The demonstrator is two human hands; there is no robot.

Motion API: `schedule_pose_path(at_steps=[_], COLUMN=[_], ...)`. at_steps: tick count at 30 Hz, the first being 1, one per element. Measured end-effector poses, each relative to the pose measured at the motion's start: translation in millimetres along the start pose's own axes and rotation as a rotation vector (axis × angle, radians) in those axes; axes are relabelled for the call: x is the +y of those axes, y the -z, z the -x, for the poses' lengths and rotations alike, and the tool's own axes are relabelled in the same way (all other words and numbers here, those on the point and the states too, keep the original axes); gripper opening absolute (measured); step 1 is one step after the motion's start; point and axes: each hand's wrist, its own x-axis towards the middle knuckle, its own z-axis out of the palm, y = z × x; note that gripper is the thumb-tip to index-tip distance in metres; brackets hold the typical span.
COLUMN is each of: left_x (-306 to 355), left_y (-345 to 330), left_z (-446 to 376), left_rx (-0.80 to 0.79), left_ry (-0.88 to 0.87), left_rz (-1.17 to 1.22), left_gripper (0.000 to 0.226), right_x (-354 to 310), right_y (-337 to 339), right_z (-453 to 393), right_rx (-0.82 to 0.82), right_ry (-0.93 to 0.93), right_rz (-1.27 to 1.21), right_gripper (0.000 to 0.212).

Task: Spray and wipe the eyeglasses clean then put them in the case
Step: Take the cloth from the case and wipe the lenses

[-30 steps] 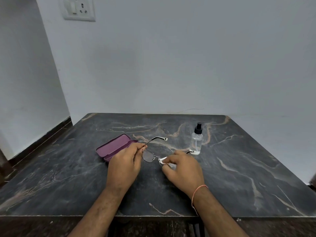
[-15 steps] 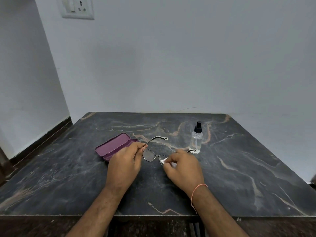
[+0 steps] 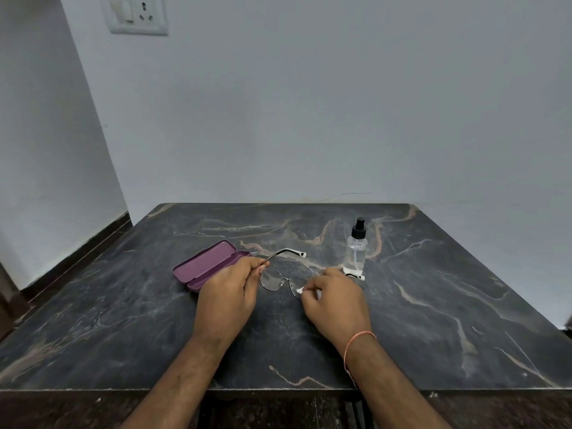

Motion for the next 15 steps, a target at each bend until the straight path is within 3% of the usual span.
schedule_pose_path(at_steps=[8, 15], left_x=[-2.0, -2.8], left_y=[-2.0, -5.7], left_z=[-0.1, -0.4], left_rx=[-0.013, 0.000], left_ry=[0.000, -0.022], left_rz=[0.008, -0.016], left_gripper=[0.029, 0.030], right_x=[-0.1, 0.3], right_y=[0.1, 0.3], right_z=[-2.5, -0.2], right_rx=[-0.063, 0.038], right_ry=[0.040, -0.046], right_rz=[-0.015, -0.047], right_gripper=[0.034, 0.018])
